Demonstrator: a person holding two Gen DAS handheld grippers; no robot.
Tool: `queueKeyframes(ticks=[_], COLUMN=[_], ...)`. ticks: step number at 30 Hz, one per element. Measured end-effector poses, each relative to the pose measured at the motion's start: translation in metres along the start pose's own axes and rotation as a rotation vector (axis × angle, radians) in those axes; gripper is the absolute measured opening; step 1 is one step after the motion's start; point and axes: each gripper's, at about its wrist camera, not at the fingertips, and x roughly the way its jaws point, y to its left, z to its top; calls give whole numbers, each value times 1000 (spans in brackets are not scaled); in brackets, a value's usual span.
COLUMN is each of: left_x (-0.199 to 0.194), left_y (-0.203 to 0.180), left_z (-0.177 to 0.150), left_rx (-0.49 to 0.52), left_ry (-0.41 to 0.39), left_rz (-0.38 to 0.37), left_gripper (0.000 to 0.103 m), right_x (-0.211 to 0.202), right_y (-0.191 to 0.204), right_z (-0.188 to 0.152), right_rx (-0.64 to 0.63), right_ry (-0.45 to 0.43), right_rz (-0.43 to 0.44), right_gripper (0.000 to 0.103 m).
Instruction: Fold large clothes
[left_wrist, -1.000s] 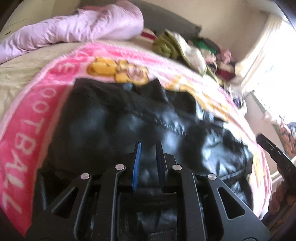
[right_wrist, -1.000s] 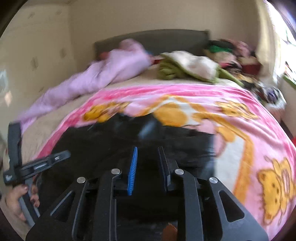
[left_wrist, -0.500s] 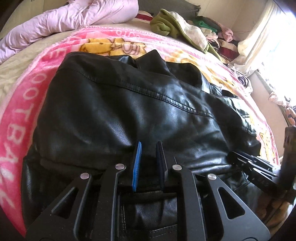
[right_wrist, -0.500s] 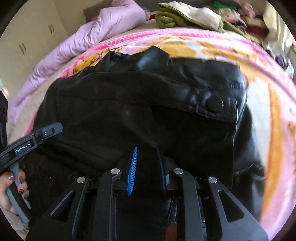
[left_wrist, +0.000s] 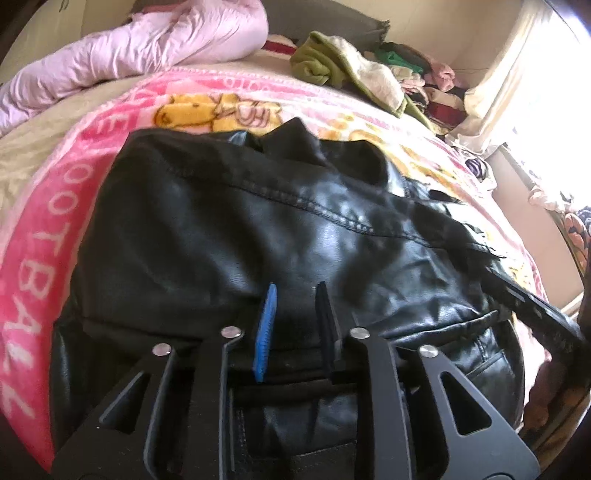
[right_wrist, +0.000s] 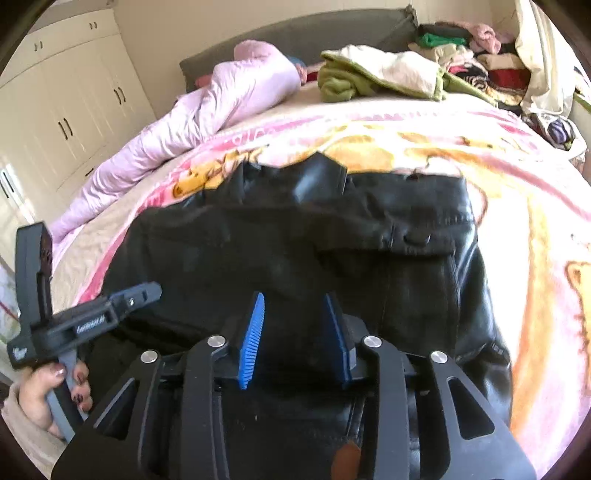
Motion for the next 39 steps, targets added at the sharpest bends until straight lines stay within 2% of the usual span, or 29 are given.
queueKeyframes(ticks=[4, 9, 14, 18, 21, 23, 25, 26, 29, 31, 33, 37, 39], left_x=[-4, 4, 6, 6, 5, 4, 1, -1, -7, -11, -13, -14, -15], left_y=[-7, -11, -10, -11, -10, -12, -13, -13, -15, -16, -18, -19, -21], left_z=[1, -1, -1, -1, 0, 0, 0, 0, 0, 1, 1, 3, 3], left_rx=[33, 53, 55, 56, 56, 58, 61, 63, 70, 74, 85, 101, 110], left_ry=[-13, 18, 29, 27, 26, 22, 12, 4, -19, -38, -53, -62, -67], left_rz=[-3, 4, 5, 2, -4, -5, -5, -5, 1, 4, 17, 32, 42], left_gripper=[18, 20, 21, 21, 24, 28, 43, 47, 58, 71, 79, 92, 93], right_x=[4, 20, 53, 78, 86, 85, 76, 73, 57, 47, 40, 29, 24], right_y=[1, 5, 0, -9, -12, -11, -11, -10, -10, -10, -9, -9, -10], right_z=[15, 36, 44, 38, 34, 35, 35, 36, 37, 36, 35, 33, 32], right_rx=[-5, -26, -14, 12, 27, 31, 46, 50, 68, 74, 74, 80, 86], right_ry=[-26, -28, 59, 137, 152, 147, 118, 107, 66, 41, 28, 12, 7], right_rz=[-2, -24, -65, -100, -102, -96, -58, -46, 7, 28, 38, 50, 58], right_gripper=[46, 50, 52, 54, 54, 56, 62, 64, 79, 92, 97, 98, 99])
